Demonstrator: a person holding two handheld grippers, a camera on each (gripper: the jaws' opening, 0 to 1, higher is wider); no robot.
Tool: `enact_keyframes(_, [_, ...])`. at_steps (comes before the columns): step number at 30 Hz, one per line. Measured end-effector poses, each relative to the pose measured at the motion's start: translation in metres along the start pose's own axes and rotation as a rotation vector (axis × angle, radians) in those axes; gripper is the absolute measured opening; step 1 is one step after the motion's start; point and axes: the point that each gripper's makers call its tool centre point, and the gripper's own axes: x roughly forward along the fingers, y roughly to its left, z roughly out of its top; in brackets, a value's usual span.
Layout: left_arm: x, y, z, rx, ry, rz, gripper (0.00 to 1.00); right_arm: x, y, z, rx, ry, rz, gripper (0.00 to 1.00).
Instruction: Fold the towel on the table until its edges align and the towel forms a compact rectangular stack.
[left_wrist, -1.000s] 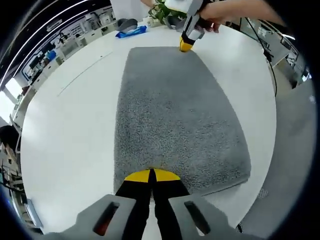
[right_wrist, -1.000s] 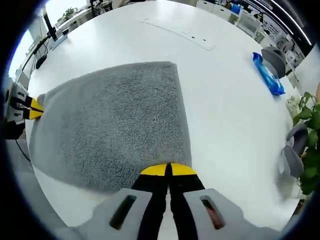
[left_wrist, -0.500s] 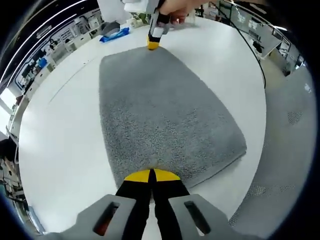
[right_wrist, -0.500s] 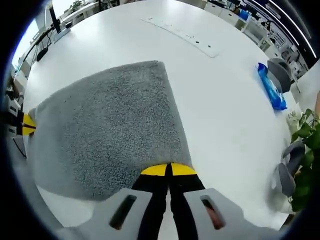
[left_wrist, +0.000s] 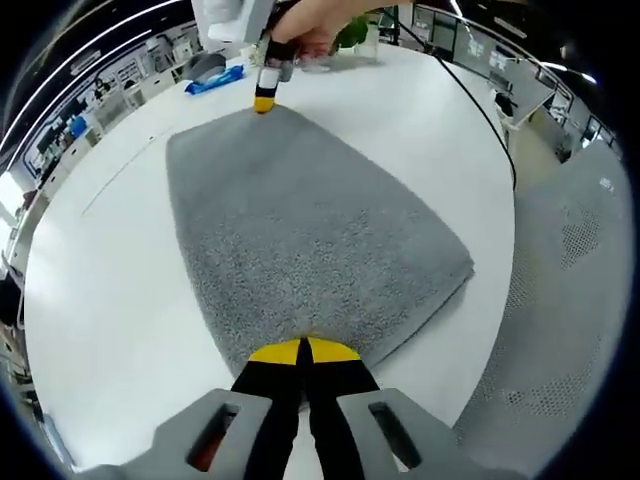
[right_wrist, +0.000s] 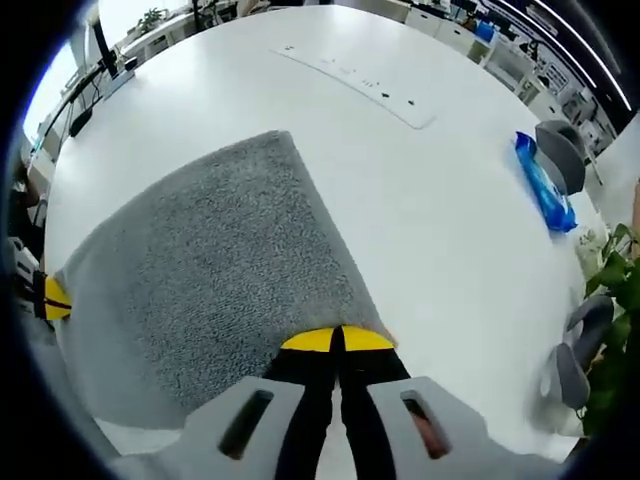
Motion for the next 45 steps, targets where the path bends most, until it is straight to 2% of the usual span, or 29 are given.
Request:
enact_keyframes(8, [0.007,-0.020,0.015,0.071,-0.001,-0.035,0.01,0.005,-0.006,0.011,-0.009,-0.018,-0.012,0.00])
enact_keyframes(19, [0.014,-0.034,0.029,0.078,-0.034,-0.062,0.01,0.004,-0.006,0.017,-0.009,-0.021,-0.022,0.00])
enact_keyframes(24, [0.017,-0.038,0.034,0.060,-0.048,-0.059,0.01,0.004,-0.007,0.019,-0.022,-0.024,-0.050,0.00])
enact_keyframes(28, [0.018,-0.039,0.036,0.054,-0.050,-0.050,0.01,0.003,-0.006,0.019,-0.080,-0.039,-0.076,0.00])
enact_keyframes(31, [0.018,-0.039,0.036,0.059,-0.045,-0.043,0.01,0.001,-0.007,0.018,0.029,-0.062,-0.074,0.00])
enact_keyframes(32, [0.018,-0.039,0.036,0.058,-0.047,-0.041,0.01,0.000,-0.008,0.020,0.085,-0.076,-0.068,0.00])
enact_keyframes(33, [0.018,-0.039,0.036,0.054,-0.052,-0.040,0.01,-0.002,-0.008,0.022,0.099,-0.098,-0.044,0.00])
enact_keyframes(34, [0.018,-0.039,0.036,0.051,-0.057,-0.040,0.01,-0.005,-0.006,0.028,0.170,-0.158,-0.013,0.00])
enact_keyframes(36, [0.017,-0.038,0.036,0.044,-0.070,-0.038,0.00,-0.015,-0.013,0.037,0.286,-0.262,-0.011,0.00])
enact_keyframes(37, [0.017,-0.038,0.035,0.042,-0.078,-0.037,0.00,-0.020,-0.016,0.040,0.319,-0.291,-0.013,0.00])
enact_keyframes(39, [0.017,-0.038,0.036,0.041,-0.084,-0.036,0.00,-0.033,-0.013,0.045,0.317,-0.343,0.025,0.00])
enact_keyframes(45, [0.017,-0.038,0.036,0.056,-0.077,-0.037,0.00,-0.078,0.005,0.040,0.149,-0.388,0.007,0.00])
